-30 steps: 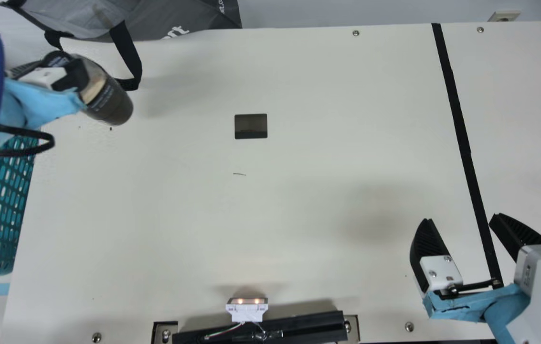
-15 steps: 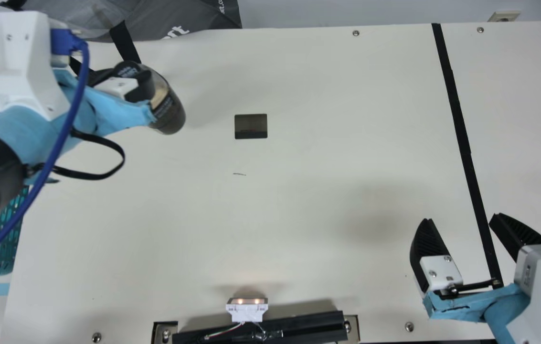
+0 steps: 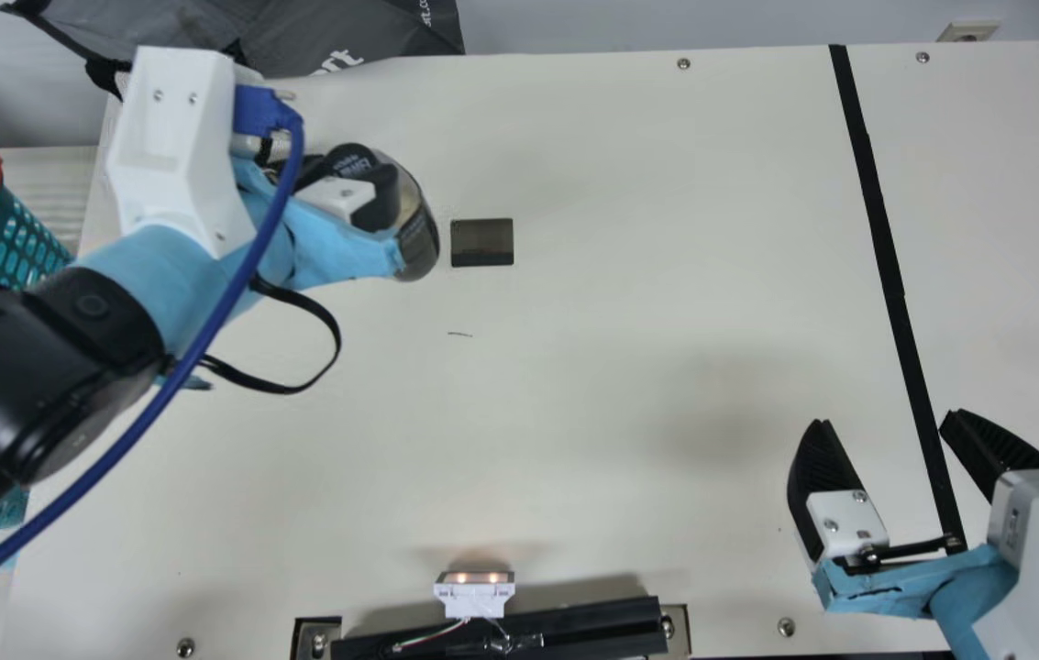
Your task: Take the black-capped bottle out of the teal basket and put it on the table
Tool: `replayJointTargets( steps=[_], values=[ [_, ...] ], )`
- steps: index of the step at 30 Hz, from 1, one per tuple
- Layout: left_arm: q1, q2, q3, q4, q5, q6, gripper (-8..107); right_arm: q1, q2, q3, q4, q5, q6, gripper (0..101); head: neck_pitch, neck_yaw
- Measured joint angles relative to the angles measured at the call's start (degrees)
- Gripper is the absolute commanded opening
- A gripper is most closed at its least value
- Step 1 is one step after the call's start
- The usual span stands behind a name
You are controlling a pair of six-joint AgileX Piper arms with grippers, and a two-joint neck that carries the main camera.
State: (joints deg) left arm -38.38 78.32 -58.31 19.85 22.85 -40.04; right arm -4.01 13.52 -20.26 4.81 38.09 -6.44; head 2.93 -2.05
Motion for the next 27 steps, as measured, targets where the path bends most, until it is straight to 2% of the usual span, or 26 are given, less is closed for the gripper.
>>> replayJointTargets(
  steps=[13, 27],
  values=[
    [-5.39, 0.50, 1.98, 3.75, 0.12, -5.03, 0, 0.00, 0.00, 0.00, 0.00, 0.00, 0.00, 91, 0.00, 0.00],
    [-7.00, -0.42, 5.01, 3.81, 0.73, -5.68, 0, 0.00, 0.00, 0.00, 0.00, 0.00, 0.00, 91, 0.00, 0.00]
  ],
)
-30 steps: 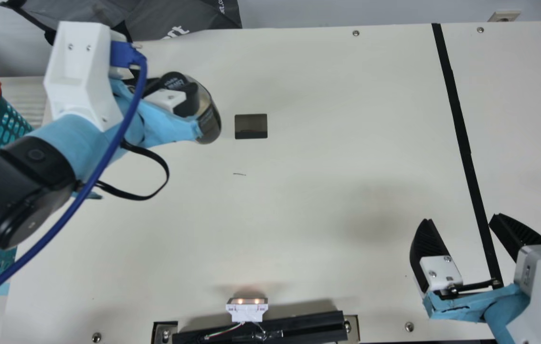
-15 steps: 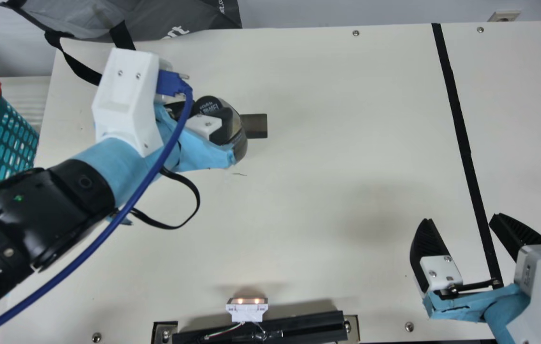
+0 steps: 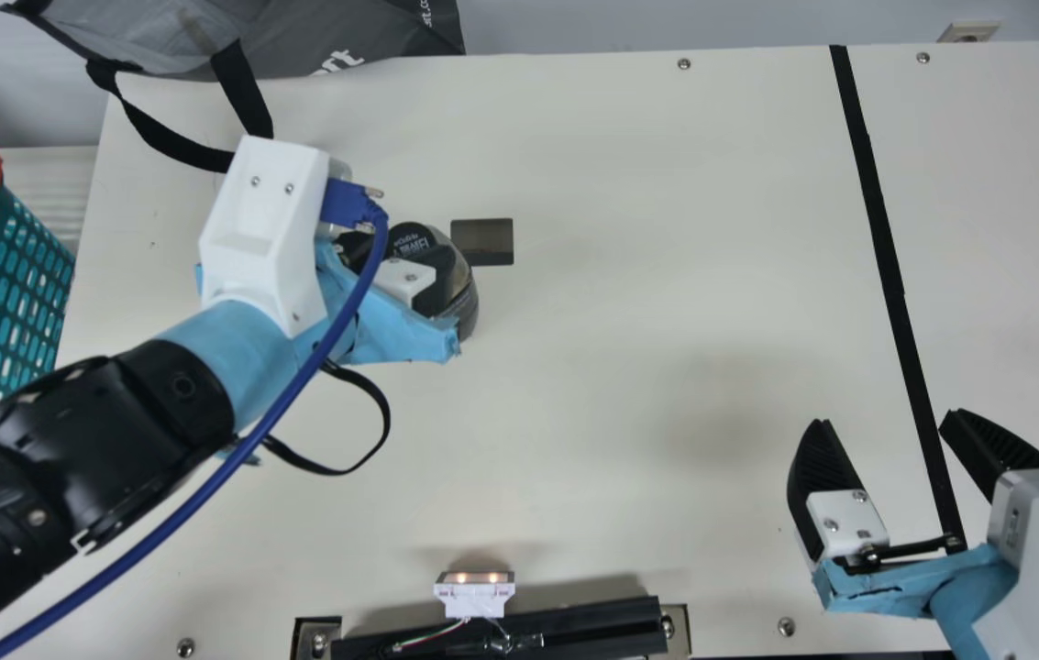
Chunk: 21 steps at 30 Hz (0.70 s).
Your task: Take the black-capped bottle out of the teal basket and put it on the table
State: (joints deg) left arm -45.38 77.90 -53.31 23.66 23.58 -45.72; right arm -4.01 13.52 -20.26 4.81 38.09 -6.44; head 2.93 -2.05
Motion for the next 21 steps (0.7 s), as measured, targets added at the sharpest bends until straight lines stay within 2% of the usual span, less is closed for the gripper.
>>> replayJointTargets(
  steps=[13, 14, 15, 16, 17, 20, 21],
  values=[
    [-0.39, -0.80, 1.59, -0.21, 0.25, 0.24, 0, 0.00, 0.00, 0.00, 0.00, 0.00, 0.00, 91, 0.00, 0.00],
    [-0.39, -0.77, 1.56, -0.21, 0.25, 0.24, 5, 0.00, 0.00, 0.00, 0.00, 0.00, 0.00, 91, 0.00, 0.00],
    [-0.39, -0.77, 1.62, -0.21, 0.25, 0.24, 24, 0.00, 0.00, 0.00, 0.00, 0.00, 0.00, 91, 0.00, 0.29],
    [-0.49, -0.77, 1.72, -0.21, 0.25, 0.34, 51, 0.00, 0.00, 0.00, 0.00, 0.00, 0.00, 91, 0.00, 0.00],
    [-0.48, -0.77, 1.78, -0.21, 0.14, 0.34, 61, 0.00, 0.00, 0.00, 0.00, 0.00, 0.00, 91, 0.00, 0.00],
    [-0.48, -0.94, 1.86, -0.21, 0.03, 0.45, 70, 0.00, 0.00, 0.00, 0.00, 0.00, 0.00, 91, 0.00, 0.00],
    [-0.48, -0.91, 1.97, -0.21, -0.11, 0.45, 81, 0.00, 0.00, 0.00, 0.00, 0.00, 0.00, 91, 0.00, 0.00]
  ],
)
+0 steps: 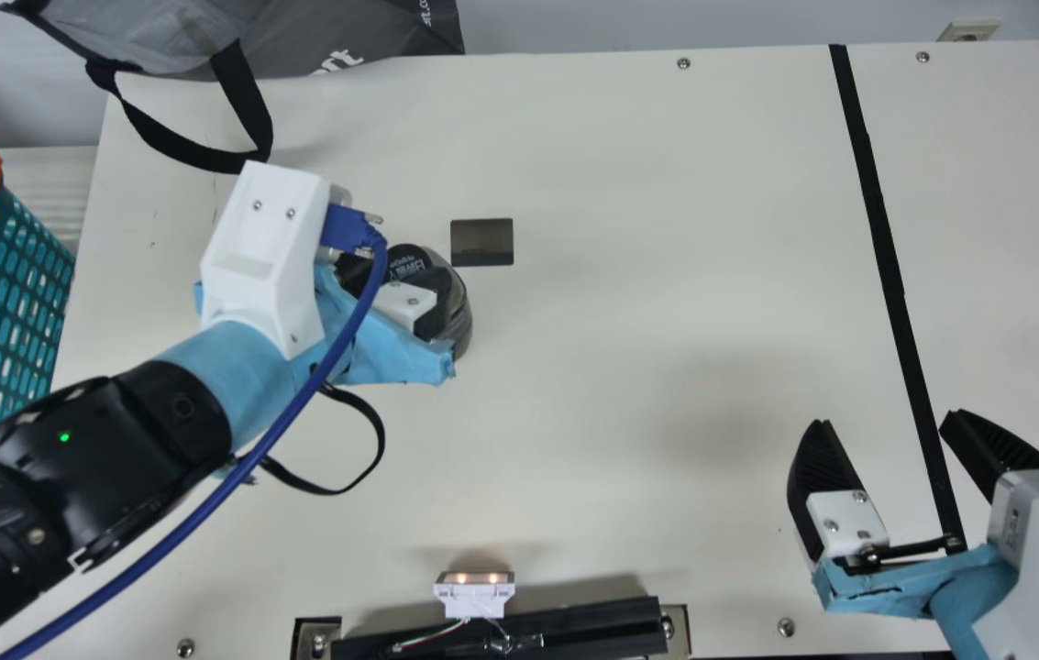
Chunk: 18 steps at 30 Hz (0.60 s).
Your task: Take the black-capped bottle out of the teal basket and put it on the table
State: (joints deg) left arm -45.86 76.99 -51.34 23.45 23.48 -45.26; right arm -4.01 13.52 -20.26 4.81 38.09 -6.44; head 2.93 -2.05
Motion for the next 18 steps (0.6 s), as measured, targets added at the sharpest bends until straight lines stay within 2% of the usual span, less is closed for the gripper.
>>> replayJointTargets(
  steps=[1, 2, 18],
  values=[
    [0.00, -0.07, -0.05, 0.00, 0.00, 0.00, 91, 0.00, 0.00, 0.00, 0.00, 0.00, 0.00, 91, 0.29, 0.00],
    [0.00, -0.07, 0.03, 0.00, -0.08, 0.00, 107, 0.00, 0.00, 0.00, 0.00, 0.00, 0.00, 91, 0.00, 0.00],
    [1.08, -1.56, 0.51, 0.46, 0.04, -0.10, 107, 0.00, 0.00, 0.00, 0.00, 0.06, 0.00, 91, 0.00, 0.00]
  ],
)
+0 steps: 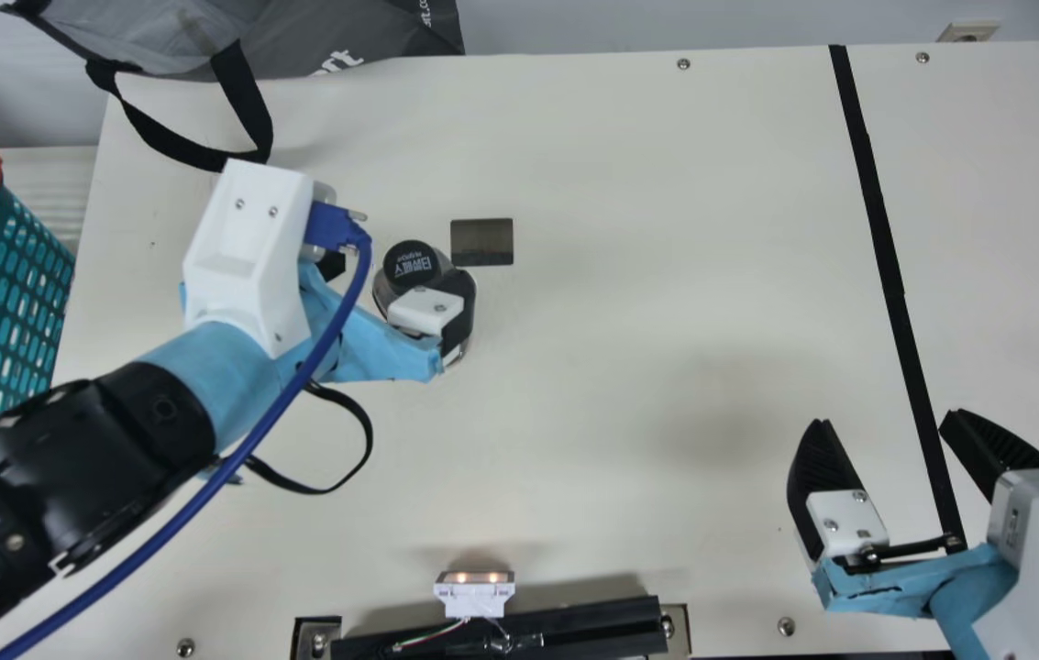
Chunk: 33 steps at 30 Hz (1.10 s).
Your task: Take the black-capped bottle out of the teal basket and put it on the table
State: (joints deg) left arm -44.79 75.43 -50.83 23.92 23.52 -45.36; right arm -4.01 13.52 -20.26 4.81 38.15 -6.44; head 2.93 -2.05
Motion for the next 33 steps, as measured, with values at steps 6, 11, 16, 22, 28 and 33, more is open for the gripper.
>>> replayJointTargets(
  steps=[6, 11, 16, 22, 28, 33],
  values=[
    [1.19, -1.75, -0.14, 0.37, 0.49, 0.65, 107, 0.00, 0.00, 0.00, 0.00, 0.00, 0.00, 91, 0.00, 0.00],
    [2.29, -3.40, -0.46, 1.13, 0.77, 1.48, 107, 0.00, 0.00, 0.00, 0.00, 0.00, 0.00, 91, 0.00, 0.00],
    [4.01, -5.72, -0.26, 3.05, 1.28, 1.44, 107, 0.00, 0.00, 0.00, 0.00, 0.00, 0.00, 91, 0.00, 0.00],
    [6.86, -8.86, 0.89, 6.85, 1.54, 0.76, 107, 0.00, 0.00, 0.00, 0.00, 0.00, 0.00, 91, 0.00, 0.00],
    [9.60, -12.53, 1.86, 9.65, 2.07, 0.59, 107, 0.00, 0.00, 0.00, 0.06, -0.06, 0.00, 91, 0.00, 0.00],
    [11.88, -15.52, 2.43, 10.89, 2.30, 1.35, 107, 0.00, 0.00, 0.00, 0.06, -0.06, 0.00, 91, 0.00, 0.00]
  ],
)
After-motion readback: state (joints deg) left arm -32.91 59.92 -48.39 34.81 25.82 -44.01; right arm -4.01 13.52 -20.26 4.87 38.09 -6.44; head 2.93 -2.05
